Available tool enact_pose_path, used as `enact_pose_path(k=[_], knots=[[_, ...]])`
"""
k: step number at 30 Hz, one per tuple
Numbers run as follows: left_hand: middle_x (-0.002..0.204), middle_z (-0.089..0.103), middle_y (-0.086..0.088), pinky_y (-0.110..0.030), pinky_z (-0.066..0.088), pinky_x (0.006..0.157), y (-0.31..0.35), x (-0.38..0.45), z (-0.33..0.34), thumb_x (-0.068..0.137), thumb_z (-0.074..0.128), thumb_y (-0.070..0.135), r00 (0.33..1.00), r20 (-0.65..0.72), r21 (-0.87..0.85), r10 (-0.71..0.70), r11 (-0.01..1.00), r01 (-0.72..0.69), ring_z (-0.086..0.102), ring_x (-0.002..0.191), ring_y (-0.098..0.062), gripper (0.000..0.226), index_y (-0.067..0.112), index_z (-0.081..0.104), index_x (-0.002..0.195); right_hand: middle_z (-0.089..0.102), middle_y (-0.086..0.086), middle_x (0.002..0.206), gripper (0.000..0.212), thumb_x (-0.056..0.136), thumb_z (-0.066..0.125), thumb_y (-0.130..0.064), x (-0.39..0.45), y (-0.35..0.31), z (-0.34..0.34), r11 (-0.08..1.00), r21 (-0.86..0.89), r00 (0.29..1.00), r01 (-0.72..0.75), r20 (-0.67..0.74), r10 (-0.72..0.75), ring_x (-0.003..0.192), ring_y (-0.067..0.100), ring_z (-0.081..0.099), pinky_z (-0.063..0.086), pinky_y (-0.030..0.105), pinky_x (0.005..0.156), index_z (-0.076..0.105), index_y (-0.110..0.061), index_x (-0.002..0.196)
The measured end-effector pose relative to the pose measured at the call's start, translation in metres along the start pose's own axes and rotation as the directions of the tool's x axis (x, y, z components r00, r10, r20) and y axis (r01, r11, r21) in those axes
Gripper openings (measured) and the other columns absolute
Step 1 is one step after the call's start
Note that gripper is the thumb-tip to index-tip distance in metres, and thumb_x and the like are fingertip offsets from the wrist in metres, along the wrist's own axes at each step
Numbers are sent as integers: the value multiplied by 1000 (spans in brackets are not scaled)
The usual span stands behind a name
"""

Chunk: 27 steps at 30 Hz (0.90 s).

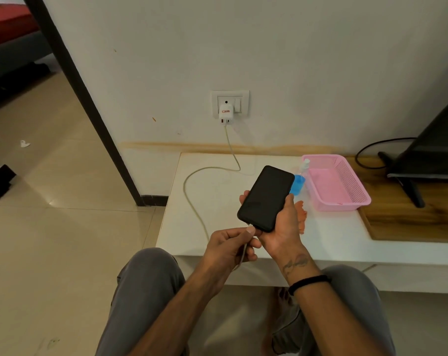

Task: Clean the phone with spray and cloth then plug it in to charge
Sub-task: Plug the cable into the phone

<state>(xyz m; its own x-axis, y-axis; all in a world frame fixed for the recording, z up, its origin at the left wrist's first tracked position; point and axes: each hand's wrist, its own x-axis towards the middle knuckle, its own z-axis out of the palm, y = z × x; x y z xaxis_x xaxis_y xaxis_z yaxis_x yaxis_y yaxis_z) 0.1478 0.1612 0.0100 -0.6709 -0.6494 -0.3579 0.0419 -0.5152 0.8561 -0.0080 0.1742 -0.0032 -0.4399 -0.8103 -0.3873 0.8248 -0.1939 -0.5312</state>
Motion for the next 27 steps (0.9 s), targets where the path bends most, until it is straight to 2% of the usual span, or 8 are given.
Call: enact_pose_path(k=[6,10,15,21,27], knots=[[80,73,-12,-29,59,68,0,2,-4,99,68,22,999,8,-10,-44,999,44,62,59,-13,24,2,82,97,71,22,120,77,98,29,-72,5,4,-2,991,-129,999,-30,7,31,105,36,72,55,47,94,77,-16,119],[80,75,-12,-28,59,67,-2,2,-4,99,68,20,999,-23,-25,-32,999,31,62,59,-11,25,-2,80,101,69,23,120,78,99,29,-71,6,7,0,992,-110,998,-68,-8,67,102,36,71,53,47,93,75,-12,121],[81,76,-13,-28,59,68,-5,4,-9,98,68,20,1000,-2,-45,-27,999,27,62,58,-10,24,2,83,91,68,24,118,81,98,28,-71,5,10,3,989,-88,993,-115,-16,114,99,35,69,55,44,87,74,-8,122],[84,77,-15,-29,61,72,-3,7,-12,96,69,21,1000,20,-38,7,999,-7,65,61,-10,23,3,83,95,69,22,122,82,96,31,-74,7,7,5,980,-170,993,-102,46,111,103,34,70,56,44,90,71,-9,127],[93,77,-18,-35,62,85,-9,14,-2,99,67,20,999,-47,-19,5,1000,-5,66,74,-19,27,-3,79,108,68,19,133,79,93,30,-80,7,-1,5,927,-374,988,-11,137,67,120,37,67,55,46,98,69,-22,131]])
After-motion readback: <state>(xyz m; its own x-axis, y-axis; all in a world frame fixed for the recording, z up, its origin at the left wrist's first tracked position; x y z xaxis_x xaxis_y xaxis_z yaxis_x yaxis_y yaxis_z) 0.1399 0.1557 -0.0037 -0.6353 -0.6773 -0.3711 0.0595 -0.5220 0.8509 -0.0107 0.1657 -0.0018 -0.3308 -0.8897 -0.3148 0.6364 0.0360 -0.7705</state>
